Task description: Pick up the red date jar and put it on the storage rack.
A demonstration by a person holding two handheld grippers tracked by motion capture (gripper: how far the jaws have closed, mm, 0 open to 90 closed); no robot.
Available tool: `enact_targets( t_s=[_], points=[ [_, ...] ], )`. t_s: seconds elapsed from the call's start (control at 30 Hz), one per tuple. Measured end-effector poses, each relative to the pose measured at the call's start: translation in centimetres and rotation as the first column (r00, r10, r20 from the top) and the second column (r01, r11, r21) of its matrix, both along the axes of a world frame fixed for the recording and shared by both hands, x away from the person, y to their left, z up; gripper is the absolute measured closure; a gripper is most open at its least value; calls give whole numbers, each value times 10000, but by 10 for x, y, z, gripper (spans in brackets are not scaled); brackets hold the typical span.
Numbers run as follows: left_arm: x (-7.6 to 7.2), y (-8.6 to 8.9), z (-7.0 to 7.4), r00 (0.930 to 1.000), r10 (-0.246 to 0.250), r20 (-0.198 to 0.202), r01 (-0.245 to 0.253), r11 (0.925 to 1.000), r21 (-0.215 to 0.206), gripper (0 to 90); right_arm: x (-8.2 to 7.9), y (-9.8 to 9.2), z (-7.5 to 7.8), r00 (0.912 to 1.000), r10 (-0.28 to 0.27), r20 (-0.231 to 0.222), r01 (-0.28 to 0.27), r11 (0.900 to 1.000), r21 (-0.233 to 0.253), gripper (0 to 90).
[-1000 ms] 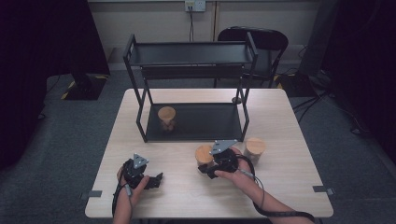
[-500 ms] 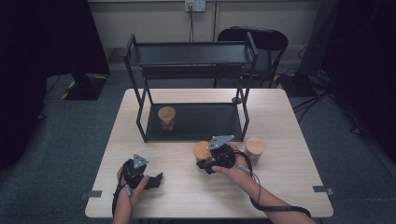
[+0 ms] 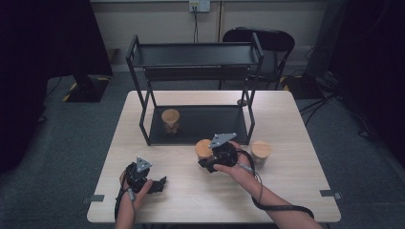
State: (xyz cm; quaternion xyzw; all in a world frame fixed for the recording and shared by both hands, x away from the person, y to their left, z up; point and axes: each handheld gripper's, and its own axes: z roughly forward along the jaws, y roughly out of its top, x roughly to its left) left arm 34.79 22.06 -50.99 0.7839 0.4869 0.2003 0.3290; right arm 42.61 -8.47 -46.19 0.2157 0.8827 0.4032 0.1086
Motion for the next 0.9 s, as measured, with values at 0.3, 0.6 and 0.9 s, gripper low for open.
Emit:
enact_targets(
  t_s=[0.3,0.6,0.9],
  points=[
    [0,0,0,10000,-7,2,7,10000,-4,2,7,5,2,9999,-97,47,97,9999,-83,251],
    [0,0,0,10000,-6,3,6,10000,-5,2,16,4,5,9994,-322,116,324,9993,-196,251],
    [0,0,0,10000,-6,1,6,10000,-6,2,27,9,6,9987,-468,176,473,9986,-256,251]
  ],
)
